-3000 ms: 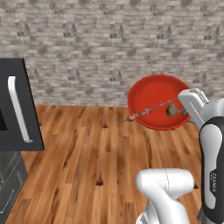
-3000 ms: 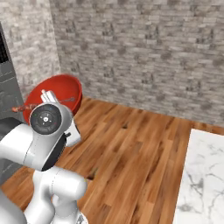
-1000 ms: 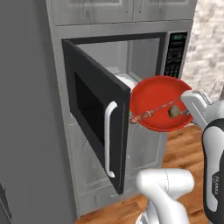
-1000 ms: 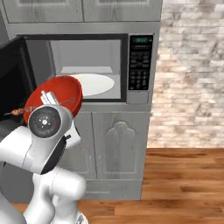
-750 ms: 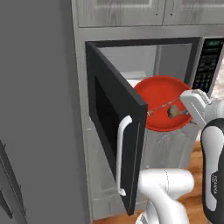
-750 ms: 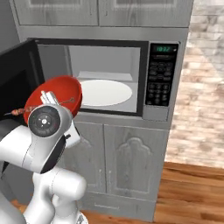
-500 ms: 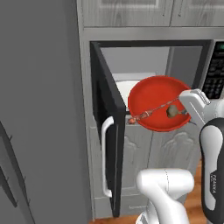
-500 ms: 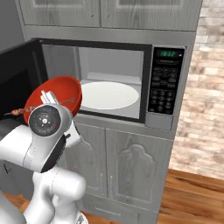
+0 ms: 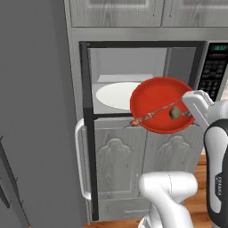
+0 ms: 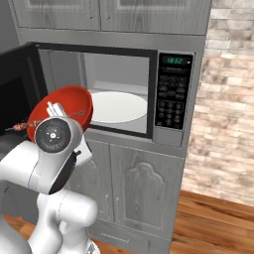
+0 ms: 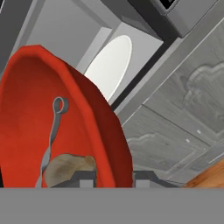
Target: Place the bowl containing the garlic and kebab skewer in the microwave. Close the microwave door and press the start button to microwave the meal.
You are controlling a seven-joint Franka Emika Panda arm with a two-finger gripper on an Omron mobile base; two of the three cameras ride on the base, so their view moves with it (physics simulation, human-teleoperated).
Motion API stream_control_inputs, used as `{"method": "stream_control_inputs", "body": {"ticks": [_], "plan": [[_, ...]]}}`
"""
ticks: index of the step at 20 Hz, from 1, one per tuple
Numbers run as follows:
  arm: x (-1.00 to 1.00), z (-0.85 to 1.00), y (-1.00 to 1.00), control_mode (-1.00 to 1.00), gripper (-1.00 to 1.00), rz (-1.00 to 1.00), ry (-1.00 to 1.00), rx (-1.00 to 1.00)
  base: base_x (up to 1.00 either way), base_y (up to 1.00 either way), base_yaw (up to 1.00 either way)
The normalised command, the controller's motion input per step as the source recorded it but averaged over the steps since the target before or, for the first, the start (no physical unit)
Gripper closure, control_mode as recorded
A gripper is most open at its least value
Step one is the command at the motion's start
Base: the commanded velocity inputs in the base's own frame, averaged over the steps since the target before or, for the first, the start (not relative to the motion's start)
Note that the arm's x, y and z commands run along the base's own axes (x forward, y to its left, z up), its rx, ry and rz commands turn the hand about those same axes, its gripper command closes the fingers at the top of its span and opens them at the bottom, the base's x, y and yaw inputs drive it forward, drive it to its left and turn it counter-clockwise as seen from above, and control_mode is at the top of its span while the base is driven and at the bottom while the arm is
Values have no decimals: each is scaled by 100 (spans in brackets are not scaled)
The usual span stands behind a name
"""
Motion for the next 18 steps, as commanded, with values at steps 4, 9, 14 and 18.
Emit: {"method": "stream_control_inputs", "body": {"ticks": [4,9,14,18], "plan": [[0,0,0,100,100,0,0,0,0,0,0],[0,0,0,100,100,0,0,0,0,0,1],[0,-1,0,-100,100,6,1,0,0,0,0],[0,0,0,-100,100,5,0,0,0,0,0]]}}
